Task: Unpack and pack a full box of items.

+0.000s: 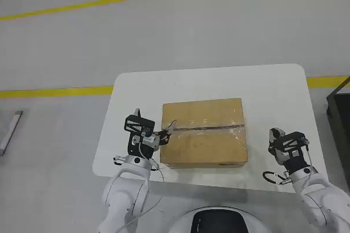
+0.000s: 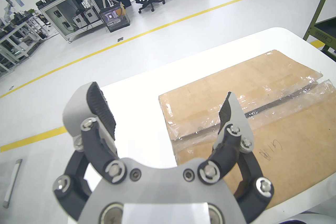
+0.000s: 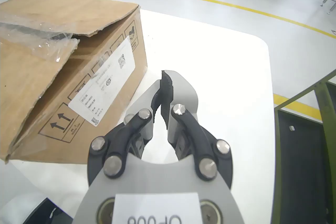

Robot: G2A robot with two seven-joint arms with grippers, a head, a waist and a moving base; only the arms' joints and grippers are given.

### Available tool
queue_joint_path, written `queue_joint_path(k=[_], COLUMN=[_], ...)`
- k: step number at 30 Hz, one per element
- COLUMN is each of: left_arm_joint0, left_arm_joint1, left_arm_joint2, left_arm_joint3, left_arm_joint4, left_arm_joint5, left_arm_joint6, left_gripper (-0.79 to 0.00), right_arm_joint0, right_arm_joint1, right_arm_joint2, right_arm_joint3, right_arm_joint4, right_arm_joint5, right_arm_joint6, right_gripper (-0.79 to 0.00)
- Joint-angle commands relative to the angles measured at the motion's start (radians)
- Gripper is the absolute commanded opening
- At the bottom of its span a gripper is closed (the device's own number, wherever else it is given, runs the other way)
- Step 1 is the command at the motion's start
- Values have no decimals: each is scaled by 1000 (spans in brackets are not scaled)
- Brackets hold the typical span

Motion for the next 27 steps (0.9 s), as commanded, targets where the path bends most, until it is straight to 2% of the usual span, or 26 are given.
queue_joint_path(k=[1, 5, 9, 11, 27], left_arm_joint0=[0, 0, 0, 0, 0], left_arm_joint1=[0, 0, 0, 0, 0], left_arm_joint2=[0, 0, 0, 0, 0], left_arm_joint3=[0, 0, 0, 0, 0], left_arm_joint4=[0, 0, 0, 0, 0], left_arm_joint5=[0, 0, 0, 0, 0], left_arm_joint6=[0, 0, 0, 0, 0], left_gripper=[0, 0, 0, 0, 0], right_arm_joint0=[-6, -11, 3, 14, 106], right_arm_joint1=[0, -1, -6, -3, -11], right_arm_joint2=[7, 6, -18, -24, -127], right_arm_joint3=[-5, -10, 1, 7, 64], right_arm_joint4=[-1, 8, 126, 87, 94], right_arm_joint5=[-5, -4, -66, -91, -149], right_arm_joint6=[1, -7, -17, -8, 14], right_gripper=[-785, -785, -785, -785, -785])
